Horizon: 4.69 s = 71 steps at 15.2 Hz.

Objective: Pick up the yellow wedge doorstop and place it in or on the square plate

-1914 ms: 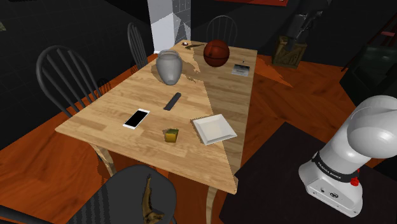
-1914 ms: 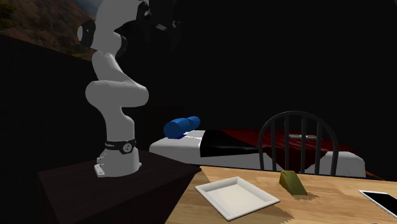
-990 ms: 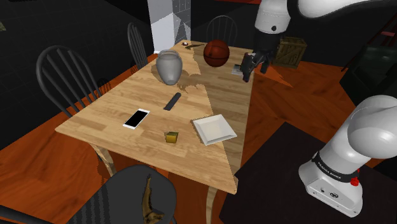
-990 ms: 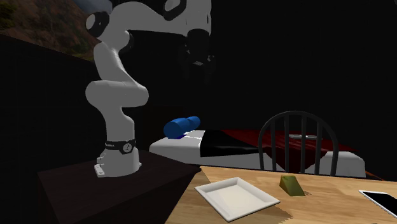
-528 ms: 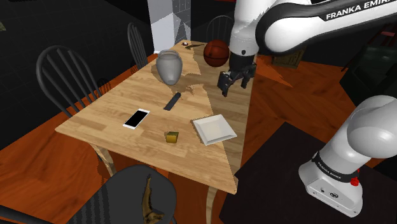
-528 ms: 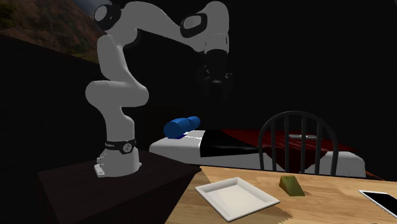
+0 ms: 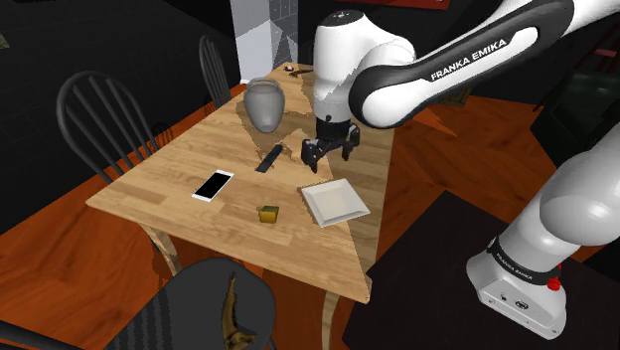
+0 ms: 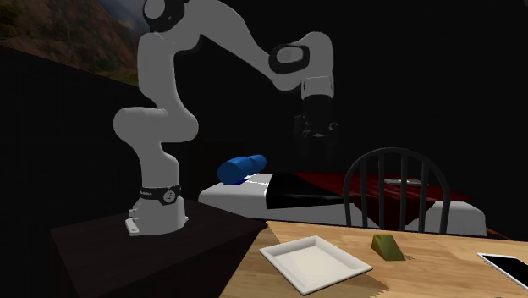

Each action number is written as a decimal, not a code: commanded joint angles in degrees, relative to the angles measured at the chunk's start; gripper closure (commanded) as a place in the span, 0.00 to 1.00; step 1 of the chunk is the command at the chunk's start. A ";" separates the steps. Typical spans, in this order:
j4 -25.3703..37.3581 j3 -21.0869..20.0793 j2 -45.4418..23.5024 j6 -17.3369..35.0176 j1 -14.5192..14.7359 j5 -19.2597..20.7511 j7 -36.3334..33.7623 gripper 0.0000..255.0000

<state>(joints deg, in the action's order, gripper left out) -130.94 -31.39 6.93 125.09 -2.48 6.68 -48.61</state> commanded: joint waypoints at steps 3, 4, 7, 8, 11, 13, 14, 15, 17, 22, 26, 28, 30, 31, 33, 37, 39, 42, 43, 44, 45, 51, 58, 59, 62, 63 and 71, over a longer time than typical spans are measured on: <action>5.20 -2.00 -10.69 2.62 0.26 8.37 -10.23 0.00; 6.87 -2.02 -13.44 2.81 0.76 10.59 -12.67 0.00; 12.41 -0.98 -21.47 2.75 3.24 16.69 -19.22 0.00; 14.42 -0.39 -24.06 2.58 4.28 18.44 -21.09 0.00; 20.93 1.74 -31.54 1.76 7.70 22.75 -25.71 0.00; 25.69 3.24 -36.38 1.00 10.03 24.92 -28.06 0.00; 28.20 3.99 -38.78 0.57 11.18 25.81 -29.03 0.00; 30.82 4.73 -41.18 0.09 12.33 26.58 -29.87 0.00; 36.40 6.15 -46.01 -0.99 14.57 27.80 -31.20 0.00; 39.55 7.52 -49.98 -0.27 15.84 29.01 -32.09 0.00; 39.73 8.48 -52.18 1.74 15.99 30.13 -32.63 0.00; 39.73 8.48 -52.18 1.74 15.99 30.13 -32.63 0.00; 39.73 8.48 -52.18 1.74 15.99 30.13 -32.63 0.00; 39.73 8.48 -52.18 1.74 15.99 30.13 -32.63 0.00; 39.74 8.48 -52.18 1.73 15.99 30.12 -32.63 0.00; 39.74 8.48 -52.18 1.73 15.99 30.13 -32.63 1.00; 39.70 8.47 -52.16 1.75 15.99 30.13 -32.66 1.00; 39.93 8.47 -52.25 1.62 15.99 30.09 -32.53 1.00; 39.88 8.47 -52.22 1.63 15.99 30.09 -32.55 1.00; 39.88 8.46 -52.16 1.66 15.98 30.11 -32.56 1.00; 39.88 8.46 -52.16 1.66 15.98 30.11 -32.56 0.00; 18.83 4.87 -39.13 16.33 7.99 30.82 -30.29 0.00; 20.44 7.28 -43.42 18.84 9.39 33.69 -32.02 0.00; 20.43 7.28 -43.42 18.85 9.39 33.69 -32.02 0.00; 20.43 7.28 -43.42 18.84 9.39 33.69 -32.02 0.00; 20.43 7.28 -43.42 18.84 9.39 33.69 -32.02 0.00; 20.30 7.24 -43.27 18.85 9.28 33.64 -31.94 1.00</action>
<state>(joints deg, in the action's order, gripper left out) -110.35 -24.08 -36.20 144.00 6.76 40.39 -80.58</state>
